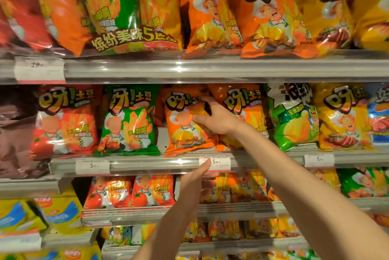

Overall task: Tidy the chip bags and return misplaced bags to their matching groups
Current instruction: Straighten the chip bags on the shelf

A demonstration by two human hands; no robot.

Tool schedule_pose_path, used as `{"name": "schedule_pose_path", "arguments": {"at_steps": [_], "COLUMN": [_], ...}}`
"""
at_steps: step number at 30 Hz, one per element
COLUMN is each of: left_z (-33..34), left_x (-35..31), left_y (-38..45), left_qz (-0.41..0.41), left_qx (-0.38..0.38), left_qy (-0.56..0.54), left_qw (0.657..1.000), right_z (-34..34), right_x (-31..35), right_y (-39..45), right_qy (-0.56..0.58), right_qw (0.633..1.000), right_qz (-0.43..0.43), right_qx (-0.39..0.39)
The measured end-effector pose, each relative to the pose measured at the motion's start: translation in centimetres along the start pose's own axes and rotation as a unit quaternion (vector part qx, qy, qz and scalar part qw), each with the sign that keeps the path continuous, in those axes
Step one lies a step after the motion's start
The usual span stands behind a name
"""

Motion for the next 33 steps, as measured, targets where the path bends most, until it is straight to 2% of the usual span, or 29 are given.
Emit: {"name": "schedule_pose_path", "arguments": {"at_steps": [4,12,17,24,33], "left_z": [-0.1,0.2,0.1,0.2,0.0], "left_x": [0.0,-0.4,-0.3,-0.4,-0.3], "left_y": [0.0,0.0,0.1,0.5,0.3], "left_qz": [0.001,-0.007,0.001,-0.008,0.002], "left_qx": [0.003,-0.008,-0.005,-0.02,-0.018], "left_qy": [0.006,-0.015,-0.01,-0.015,-0.005], "left_qw": [1.0,1.0,1.0,1.0,1.0], "right_z": [0.8,2.5,3.1,3.1,2.5], "right_x": [-0.1,-1.4,-2.0,-2.4,-1.9], "right_y": [1.2,0.0,-0.6,-0.5,-0.2], "right_qy": [0.052,0.086,0.109,0.092,0.063], "right_qw": [0.998,0.991,0.984,0.982,0.989], "right_qz": [0.043,-0.056,-0.073,-0.098,-0.067], "right_qx": [0.021,-0.083,-0.122,-0.133,-0.116]}}
Point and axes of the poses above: each hand's wrist, its own y-axis towards the middle knuckle, its own z-axis out of the palm, x = y × z, the point moved 2 cm from there along y, towards the middle knuckle, and after that the axes turned 15 degrees about y, right-handed, at the moved point
